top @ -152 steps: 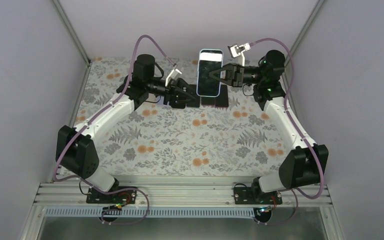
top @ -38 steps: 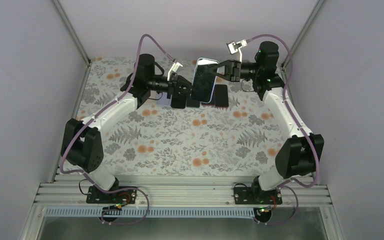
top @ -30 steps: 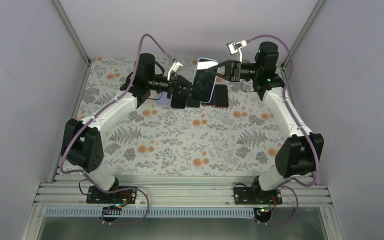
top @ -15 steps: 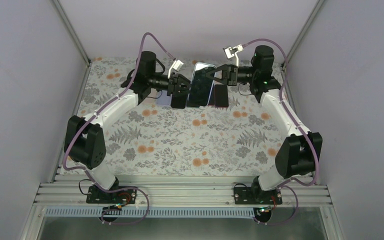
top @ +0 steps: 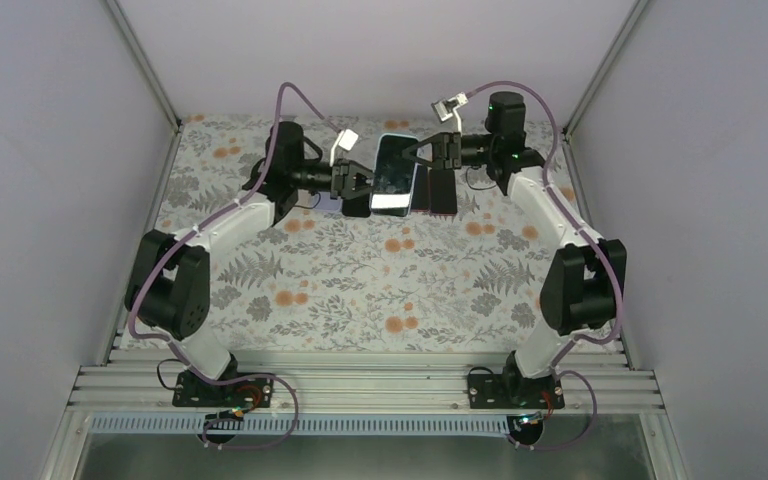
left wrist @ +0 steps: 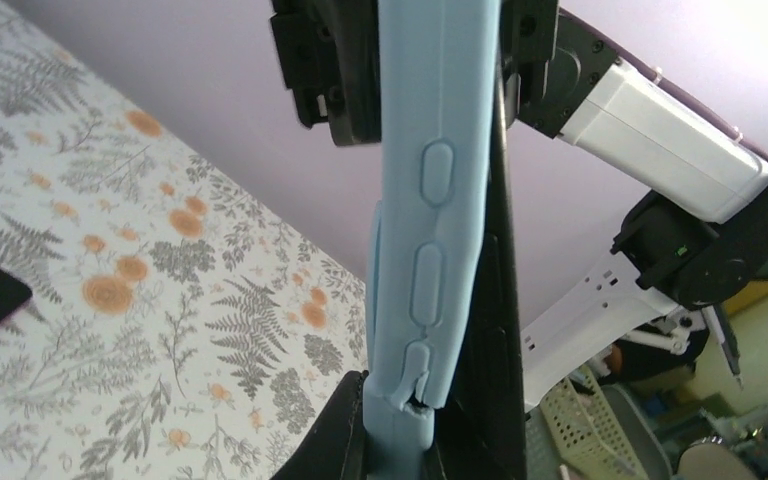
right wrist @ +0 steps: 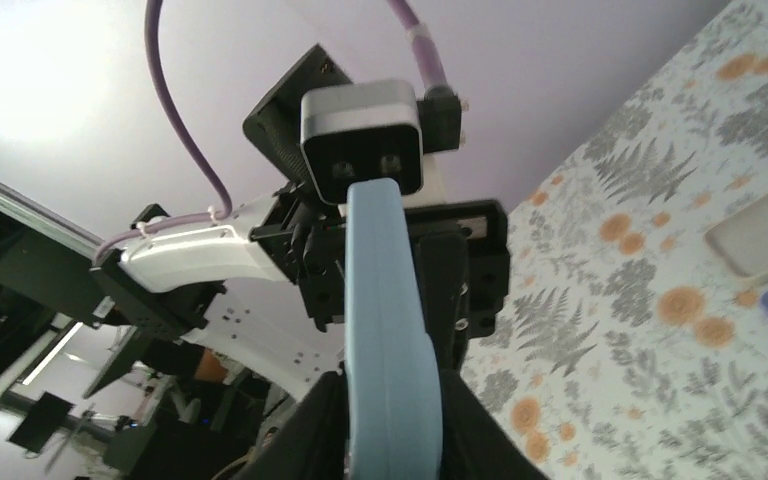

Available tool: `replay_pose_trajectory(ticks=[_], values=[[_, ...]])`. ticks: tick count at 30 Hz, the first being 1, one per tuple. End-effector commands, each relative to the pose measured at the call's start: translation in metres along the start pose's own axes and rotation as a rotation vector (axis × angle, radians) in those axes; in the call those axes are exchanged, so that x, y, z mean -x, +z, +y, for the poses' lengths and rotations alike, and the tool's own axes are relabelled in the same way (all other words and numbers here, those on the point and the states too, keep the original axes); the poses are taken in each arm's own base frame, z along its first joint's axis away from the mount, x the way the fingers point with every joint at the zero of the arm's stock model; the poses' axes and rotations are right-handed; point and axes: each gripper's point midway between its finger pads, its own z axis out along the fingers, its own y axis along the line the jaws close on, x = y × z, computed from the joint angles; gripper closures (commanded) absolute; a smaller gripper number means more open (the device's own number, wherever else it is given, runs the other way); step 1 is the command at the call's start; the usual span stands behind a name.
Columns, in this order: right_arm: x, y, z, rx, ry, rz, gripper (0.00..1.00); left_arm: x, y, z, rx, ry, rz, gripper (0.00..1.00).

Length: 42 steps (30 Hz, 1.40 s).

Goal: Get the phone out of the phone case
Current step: Remove the phone case from the phone.

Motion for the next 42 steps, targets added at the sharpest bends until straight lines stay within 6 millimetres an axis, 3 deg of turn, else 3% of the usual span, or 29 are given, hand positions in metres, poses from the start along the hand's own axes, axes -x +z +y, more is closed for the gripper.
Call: replay_pose_trajectory(ticks=[1, 6, 11, 16, 23, 29, 42], values=[[0.019, -0.01, -0.009, -0.068, -0.044, -0.036, 0.67, 0.021, -0.021, -0.016, 0.009, 0.019, -0.1, 0.98], [0.046, -0.028, -0.016, -0.196, -0.128, -0.1, 0.31, 0.029, -0.035, 0.012, 0.095, -0.13, -0.165, 0.98], [0.06, -0.039, -0.023, -0.404, -0.309, -0.138, 0.18, 0.036, -0.043, 0.044, 0.197, -0.314, -0.215, 0.98], [0.063, -0.04, -0.031, -0.721, -0.549, -0.097, 0.18, 0.04, -0.048, 0.069, 0.307, -0.482, -0.261, 0.98], [0.036, -0.012, -0.05, -0.987, -0.767, 0.038, 0.21, 0.037, -0.05, 0.085, 0.351, -0.618, -0.293, 0.98], [0.016, 0.009, -0.056, -1.072, -0.863, 0.123, 0.22, 0.035, -0.048, 0.092, 0.337, -0.683, -0.302, 0.98], [-0.026, 0.056, -0.062, -0.991, -0.903, 0.24, 0.26, 0.035, -0.048, 0.097, 0.347, -0.706, -0.307, 0.98]])
